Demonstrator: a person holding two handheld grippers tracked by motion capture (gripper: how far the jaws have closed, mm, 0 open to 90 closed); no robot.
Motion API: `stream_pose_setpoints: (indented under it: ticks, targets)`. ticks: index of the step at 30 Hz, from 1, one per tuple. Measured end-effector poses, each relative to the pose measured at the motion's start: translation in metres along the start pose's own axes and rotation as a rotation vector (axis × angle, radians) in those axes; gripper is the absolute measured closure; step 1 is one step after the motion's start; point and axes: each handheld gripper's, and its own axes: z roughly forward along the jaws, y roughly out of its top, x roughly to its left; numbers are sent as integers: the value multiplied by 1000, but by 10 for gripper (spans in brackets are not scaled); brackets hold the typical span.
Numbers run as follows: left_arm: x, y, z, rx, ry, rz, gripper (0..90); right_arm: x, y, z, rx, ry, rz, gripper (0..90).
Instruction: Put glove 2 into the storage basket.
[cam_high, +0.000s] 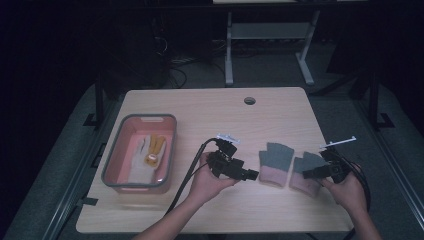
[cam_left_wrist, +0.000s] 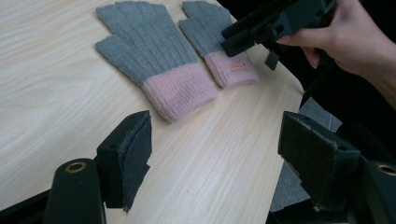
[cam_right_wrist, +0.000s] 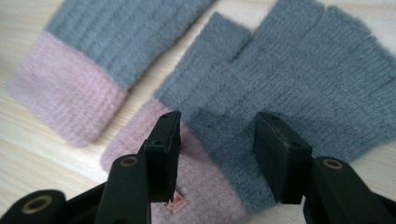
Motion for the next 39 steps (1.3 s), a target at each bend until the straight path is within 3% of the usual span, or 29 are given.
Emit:
stream_pose_setpoints:
  ticks: [4,9,14,22,39]
  targets:
    - [0,0,1,-3,2,4,261,3,1,2,11,-34,-55,507]
    - [-1,-2,2,-1,4,3,261,9,2,5,30,-75,-77,524]
    - [0,-4,3,-8,3,-6,261,9,0,5,16,-71,-68,586]
    - [3,-8,3,2,4,-14,261,11,2,5,19,-63,-77,777]
    - [7,-7,-3,-7,20,-28,262,15,4,-10,6,-52,-68,825]
